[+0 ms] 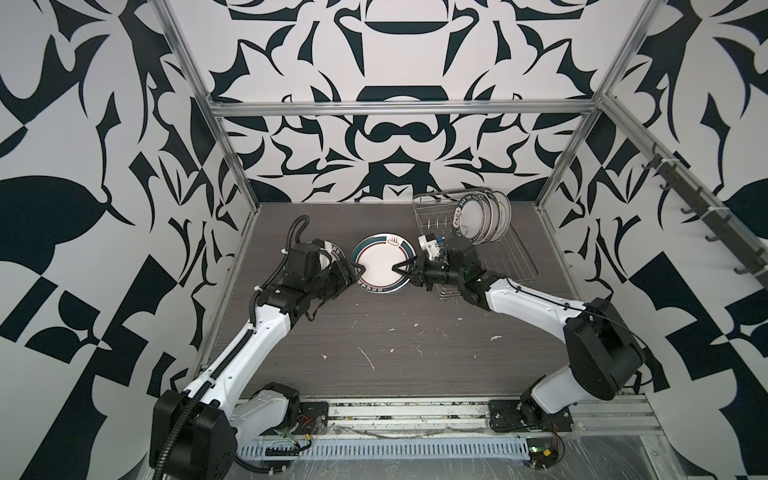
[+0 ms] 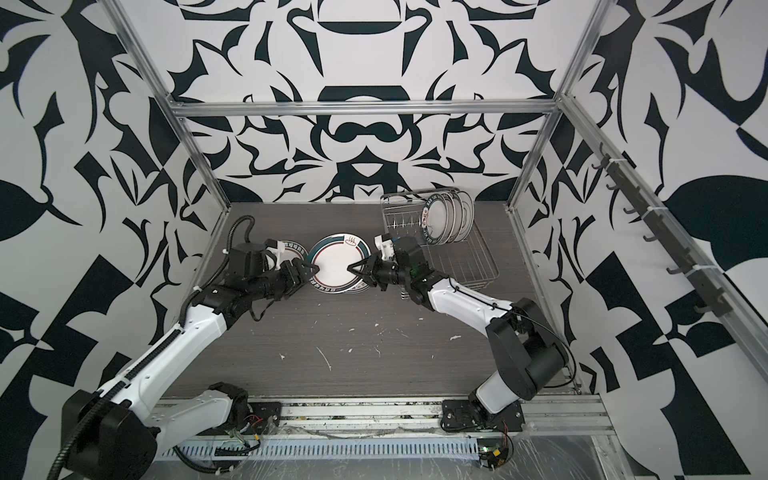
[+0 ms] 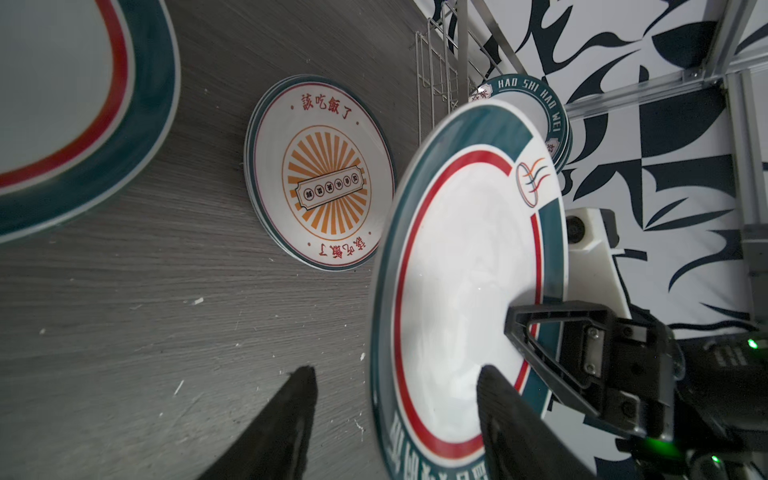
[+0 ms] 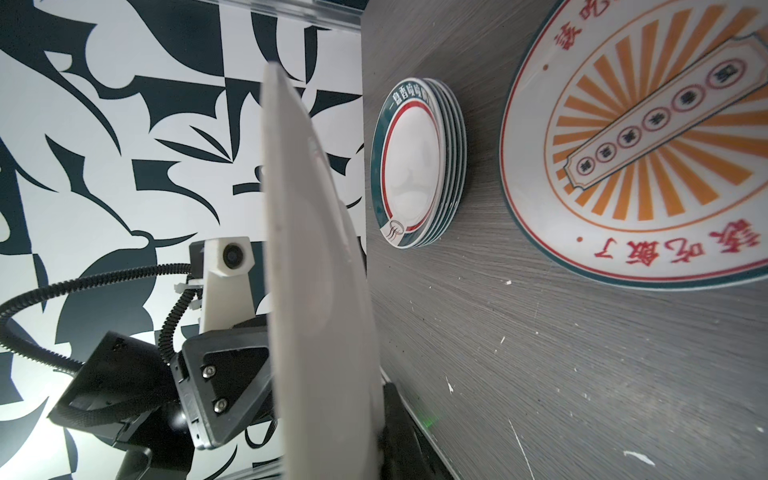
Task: Unload the plates from the dish rack
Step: 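Move the green-rimmed plate toward the green-rimmed stack with left gripper while right withdraws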
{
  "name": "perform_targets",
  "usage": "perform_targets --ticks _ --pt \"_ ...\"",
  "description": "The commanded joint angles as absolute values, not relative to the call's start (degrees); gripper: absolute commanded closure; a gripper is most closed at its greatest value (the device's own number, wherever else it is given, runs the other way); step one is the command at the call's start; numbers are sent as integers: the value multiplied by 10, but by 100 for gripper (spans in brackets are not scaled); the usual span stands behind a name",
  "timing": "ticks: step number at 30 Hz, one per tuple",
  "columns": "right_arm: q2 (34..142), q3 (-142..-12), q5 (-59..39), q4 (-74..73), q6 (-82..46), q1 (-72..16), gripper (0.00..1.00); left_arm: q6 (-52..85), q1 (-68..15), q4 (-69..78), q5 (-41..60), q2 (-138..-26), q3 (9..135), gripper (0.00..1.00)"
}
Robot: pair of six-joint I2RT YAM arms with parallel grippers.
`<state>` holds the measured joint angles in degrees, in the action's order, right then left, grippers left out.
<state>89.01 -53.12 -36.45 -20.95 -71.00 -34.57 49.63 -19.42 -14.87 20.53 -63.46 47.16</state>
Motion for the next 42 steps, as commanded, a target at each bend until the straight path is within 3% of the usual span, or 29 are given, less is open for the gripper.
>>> perform_targets --ticks 1,15,17,20,24,31,33,36,38,42 --pt "882 -547 -381 -267 -716 -358 100 505 -196 -122 217 -627 463 46" --pt "889 -574 -389 -252 -696 -390 100 507 -195 -136 234 -594 465 84" --pt "888 -576 -389 -249 -695 -391 96 505 -195 -149 230 -586 469 88" --pt "885 -584 -392 -237 -686 -391 84 498 -191 -169 228 -576 478 96" --pt "877 -613 -400 -169 -643 -390 52 485 -182 -210 225 -565 501 100" --pt "859 -700 -373 57 -519 -365 26 448 -154 -299 204 -538 566 100" --pt "853 -747 -322 174 -451 -356 17 438 -143 -326 199 -534 586 100" --pt "849 -836 -210 337 -347 -349 12 428 -134 -355 174 -532 610 100" --pt "846 -884 -124 417 -299 -349 0 426 -133 -367 153 -537 618 100" --pt "829 -920 61 514 -252 -349 0 428 -132 -376 103 -570 620 100"
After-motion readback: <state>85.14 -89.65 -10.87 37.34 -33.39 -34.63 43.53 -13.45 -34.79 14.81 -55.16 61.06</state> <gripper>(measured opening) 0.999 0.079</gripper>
